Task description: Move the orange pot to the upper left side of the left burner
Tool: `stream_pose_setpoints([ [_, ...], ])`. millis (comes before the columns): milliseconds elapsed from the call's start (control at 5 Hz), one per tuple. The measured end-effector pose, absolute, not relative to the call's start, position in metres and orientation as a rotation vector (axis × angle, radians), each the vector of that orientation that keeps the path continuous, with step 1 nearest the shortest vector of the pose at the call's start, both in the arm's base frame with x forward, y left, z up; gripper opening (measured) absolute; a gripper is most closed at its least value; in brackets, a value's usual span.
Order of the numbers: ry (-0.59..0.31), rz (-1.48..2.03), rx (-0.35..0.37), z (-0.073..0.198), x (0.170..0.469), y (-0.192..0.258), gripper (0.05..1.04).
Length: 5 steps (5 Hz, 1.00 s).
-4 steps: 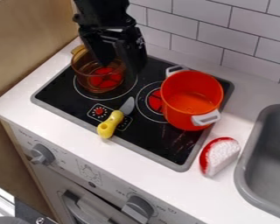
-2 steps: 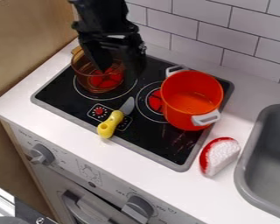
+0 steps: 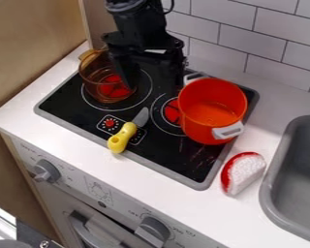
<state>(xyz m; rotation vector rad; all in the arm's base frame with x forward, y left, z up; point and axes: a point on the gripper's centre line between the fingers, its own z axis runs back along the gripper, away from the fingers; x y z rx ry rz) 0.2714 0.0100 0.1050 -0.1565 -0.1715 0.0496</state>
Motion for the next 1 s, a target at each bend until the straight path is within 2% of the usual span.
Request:
stream_pose_setpoints([
  [400, -0.126, 0.123, -0.023, 0.099, 0.273, 0.011, 1.000],
  [600, -0.118, 0.124, -0.039, 0.098, 0.276, 0.009, 1.000],
  [1000, -0.169, 0.138, -0.115, 0.089, 0.299, 0.004, 1.000],
])
